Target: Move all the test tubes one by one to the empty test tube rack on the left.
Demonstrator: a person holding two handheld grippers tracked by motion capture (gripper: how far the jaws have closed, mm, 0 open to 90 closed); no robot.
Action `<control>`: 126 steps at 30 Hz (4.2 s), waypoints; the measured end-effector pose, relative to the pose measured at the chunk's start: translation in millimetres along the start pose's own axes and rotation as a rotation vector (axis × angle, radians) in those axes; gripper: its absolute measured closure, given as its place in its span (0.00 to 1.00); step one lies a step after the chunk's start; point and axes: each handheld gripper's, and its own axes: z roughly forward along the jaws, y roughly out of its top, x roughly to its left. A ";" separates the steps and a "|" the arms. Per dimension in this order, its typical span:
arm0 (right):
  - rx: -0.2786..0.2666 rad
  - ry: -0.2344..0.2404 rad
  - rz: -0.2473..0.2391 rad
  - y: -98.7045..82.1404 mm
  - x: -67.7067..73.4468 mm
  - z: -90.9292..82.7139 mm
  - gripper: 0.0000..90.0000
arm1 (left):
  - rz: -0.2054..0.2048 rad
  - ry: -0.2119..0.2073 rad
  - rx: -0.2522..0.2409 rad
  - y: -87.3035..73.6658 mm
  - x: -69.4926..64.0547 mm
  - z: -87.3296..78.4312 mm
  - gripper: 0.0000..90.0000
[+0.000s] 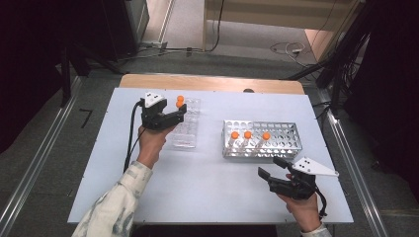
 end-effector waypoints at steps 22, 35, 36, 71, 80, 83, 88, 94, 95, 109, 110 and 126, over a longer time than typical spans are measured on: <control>-0.027 -0.118 -0.001 9.5 -24.5 29.3 0.47 | 0.028 -0.085 0.022 -63.7 -17.5 -57.9 0.20; -0.042 -0.156 -0.026 18.1 -28.8 50.1 0.63 | 0.056 -0.090 0.034 -91.1 -27.7 -76.4 0.20; -0.043 -0.150 -0.020 18.4 -29.5 51.0 0.64 | 0.058 -0.091 0.034 -92.5 -28.6 -77.4 0.20; -0.263 -0.162 -0.031 47.5 -13.1 6.8 0.80 | 0.088 -0.136 0.047 -101.9 -34.2 -81.5 0.21; -0.204 -0.100 -0.035 27.4 -0.7 -3.8 0.80 | 0.091 -0.157 0.045 -101.2 -37.6 -82.3 0.21; -0.187 -0.077 -0.031 21.6 3.2 -4.2 0.80 | 0.088 -0.163 0.044 -101.0 -39.0 -82.1 0.21; -0.132 -0.032 -0.050 12.3 13.0 7.2 0.80 | 0.091 -0.189 0.045 -99.2 -44.7 -80.9 0.21; -0.065 0.030 -0.097 7.3 33.7 29.4 0.80 | 0.103 -0.249 0.036 -90.0 -59.6 -79.6 0.22; -0.062 0.038 -0.100 7.9 37.4 31.9 0.80 | 0.108 -0.264 0.037 -87.8 -62.4 -78.8 0.23; -0.025 0.114 -0.160 14.6 68.5 65.7 0.80 | 0.183 -0.426 0.038 -63.3 -109.2 -63.8 0.35; -0.022 0.116 -0.159 14.9 69.7 67.1 0.80 | 0.192 -0.439 0.045 -63.2 -111.2 -62.1 0.37; 0.001 0.146 -0.183 15.8 77.3 75.6 0.80 | 0.234 -0.479 0.068 -67.6 -121.5 -47.9 0.74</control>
